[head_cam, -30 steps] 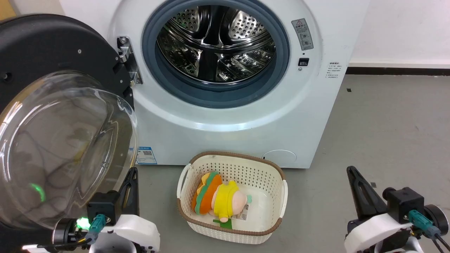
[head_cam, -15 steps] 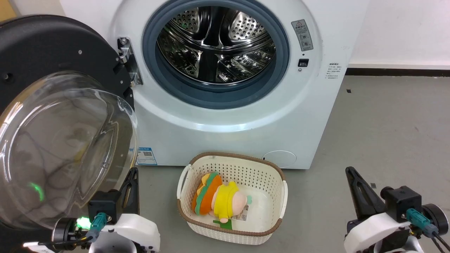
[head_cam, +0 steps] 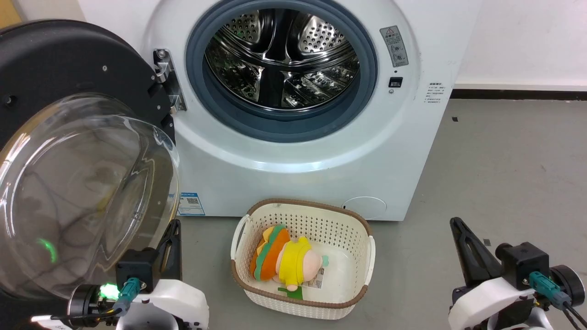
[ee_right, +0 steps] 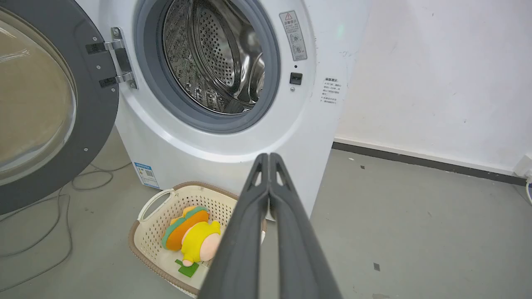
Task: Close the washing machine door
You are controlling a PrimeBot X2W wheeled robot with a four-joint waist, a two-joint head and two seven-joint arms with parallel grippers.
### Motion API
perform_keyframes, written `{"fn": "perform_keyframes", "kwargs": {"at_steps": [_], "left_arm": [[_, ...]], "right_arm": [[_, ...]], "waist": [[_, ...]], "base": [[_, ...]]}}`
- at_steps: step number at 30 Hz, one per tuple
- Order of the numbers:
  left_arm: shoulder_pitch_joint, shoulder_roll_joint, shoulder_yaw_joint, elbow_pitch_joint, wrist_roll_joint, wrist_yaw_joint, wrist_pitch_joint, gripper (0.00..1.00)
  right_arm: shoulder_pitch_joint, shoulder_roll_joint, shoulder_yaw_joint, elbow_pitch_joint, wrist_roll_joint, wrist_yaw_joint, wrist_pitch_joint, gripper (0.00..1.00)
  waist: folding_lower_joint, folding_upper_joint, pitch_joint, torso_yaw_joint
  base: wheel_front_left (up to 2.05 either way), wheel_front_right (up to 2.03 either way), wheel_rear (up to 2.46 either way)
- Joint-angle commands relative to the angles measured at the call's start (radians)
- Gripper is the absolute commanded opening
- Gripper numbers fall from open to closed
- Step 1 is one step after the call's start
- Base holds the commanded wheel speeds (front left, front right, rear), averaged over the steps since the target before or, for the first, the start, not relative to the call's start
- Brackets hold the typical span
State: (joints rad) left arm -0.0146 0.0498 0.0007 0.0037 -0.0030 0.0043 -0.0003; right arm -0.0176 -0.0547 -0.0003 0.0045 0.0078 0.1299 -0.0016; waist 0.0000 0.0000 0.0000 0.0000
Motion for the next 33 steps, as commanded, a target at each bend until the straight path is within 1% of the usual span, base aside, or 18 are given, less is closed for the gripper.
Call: {"fn": "perform_keyframes", "kwargs": {"at_steps": [1, 3, 4, 16, 17, 18, 19, 27, 33], "left_arm": [[0.015, 0.000, -0.001, -0.004, 0.003, -0.004, 0.000, 0.00], [0.015, 0.000, -0.001, -0.004, 0.003, -0.004, 0.000, 0.00], [0.000, 0.000, 0.000, 0.000, 0.000, 0.000, 0.000, 1.00], [-0.002, 0.000, -0.005, -0.001, -0.006, 0.017, -0.015, 1.00], [-0.003, 0.000, -0.005, -0.002, -0.006, 0.019, -0.018, 0.67], [-0.004, 0.000, -0.005, -0.003, -0.006, 0.021, -0.020, 0.25], [-0.005, 0.000, -0.005, -0.005, -0.006, 0.022, -0.022, 0.00], [-0.026, 0.006, 0.002, -0.030, -0.009, 0.027, -0.038, 0.00], [-0.056, 0.007, 0.022, -0.062, -0.027, 0.018, -0.051, 0.00]], "right_arm": [[0.018, 0.005, 0.000, -0.005, -0.008, 0.001, 0.002, 0.00], [0.018, 0.005, 0.000, -0.005, -0.008, 0.001, 0.002, 0.00], [0.000, 0.000, 0.000, 0.000, 0.000, 0.000, 0.000, 1.00], [0.001, 0.000, -0.013, 0.000, 0.017, 0.000, -0.015, 1.00], [0.001, 0.000, -0.015, -0.001, 0.019, 0.000, -0.017, 1.00], [0.002, 0.000, -0.017, -0.001, 0.021, 0.000, -0.020, 1.00], [0.002, 0.000, -0.018, -0.001, 0.023, 0.000, -0.022, 1.00], [-0.001, 0.001, -0.028, -0.006, 0.031, 0.000, -0.038, 1.00], [-0.004, 0.001, -0.033, -0.012, 0.032, 0.000, -0.051, 1.00]], "waist": [[0.0000, 0.0000, 0.000, 0.000], [0.0000, 0.0000, 0.000, 0.000], [0.0000, 0.0000, 0.000, 0.000], [0.0000, 0.0000, 0.002, 0.001], [0.0000, 0.0000, 0.002, 0.001], [0.0000, 0.0000, 0.002, 0.002], [0.0000, 0.0000, 0.003, 0.002], [0.0000, 0.0000, 0.008, 0.013], [0.0000, 0.0000, 0.016, 0.032]], "base": [[0.00, 0.00, 0.00], [0.00, 0.00, 0.00], [0.00, 0.00, 0.00], [0.00, 0.00, 0.00], [0.00, 0.00, 0.00], [0.00, 0.00, 0.00], [0.00, 0.00, 0.00], [0.00, 0.00, 0.00], [0.00, 0.00, 0.00]]}}
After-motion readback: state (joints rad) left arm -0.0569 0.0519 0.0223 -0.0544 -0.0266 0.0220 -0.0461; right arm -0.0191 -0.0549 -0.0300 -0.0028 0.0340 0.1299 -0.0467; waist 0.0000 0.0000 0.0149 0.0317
